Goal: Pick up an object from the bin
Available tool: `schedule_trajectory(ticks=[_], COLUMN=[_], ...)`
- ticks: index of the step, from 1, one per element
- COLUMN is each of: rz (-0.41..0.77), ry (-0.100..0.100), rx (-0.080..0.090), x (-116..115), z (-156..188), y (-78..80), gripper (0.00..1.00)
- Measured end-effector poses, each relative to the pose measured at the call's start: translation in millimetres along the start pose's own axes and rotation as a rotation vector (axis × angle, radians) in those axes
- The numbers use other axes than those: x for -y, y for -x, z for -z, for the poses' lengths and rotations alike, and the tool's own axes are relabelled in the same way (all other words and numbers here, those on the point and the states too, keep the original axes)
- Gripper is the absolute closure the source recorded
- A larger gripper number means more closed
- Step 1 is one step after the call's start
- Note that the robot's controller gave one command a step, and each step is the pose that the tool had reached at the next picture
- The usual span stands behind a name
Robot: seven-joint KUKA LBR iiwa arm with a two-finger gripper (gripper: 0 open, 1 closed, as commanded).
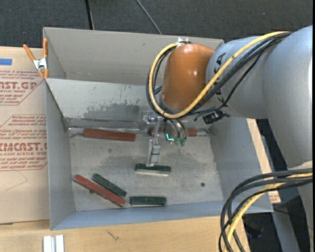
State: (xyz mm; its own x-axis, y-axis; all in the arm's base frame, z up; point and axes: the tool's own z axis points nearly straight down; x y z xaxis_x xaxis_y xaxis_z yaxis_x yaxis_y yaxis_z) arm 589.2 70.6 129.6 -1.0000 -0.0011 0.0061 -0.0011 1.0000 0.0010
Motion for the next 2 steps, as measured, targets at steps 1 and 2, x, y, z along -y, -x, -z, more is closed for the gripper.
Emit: schedule_trajectory(ticks=[1,2], rz=[-0.001,0.106], ry=[0.000,-0.001], rx=[0.008,0.006], x=[0.3,14.7], z=[4.8,-49.7], y=[1.9,-51.0], gripper=[0.00,1.00])
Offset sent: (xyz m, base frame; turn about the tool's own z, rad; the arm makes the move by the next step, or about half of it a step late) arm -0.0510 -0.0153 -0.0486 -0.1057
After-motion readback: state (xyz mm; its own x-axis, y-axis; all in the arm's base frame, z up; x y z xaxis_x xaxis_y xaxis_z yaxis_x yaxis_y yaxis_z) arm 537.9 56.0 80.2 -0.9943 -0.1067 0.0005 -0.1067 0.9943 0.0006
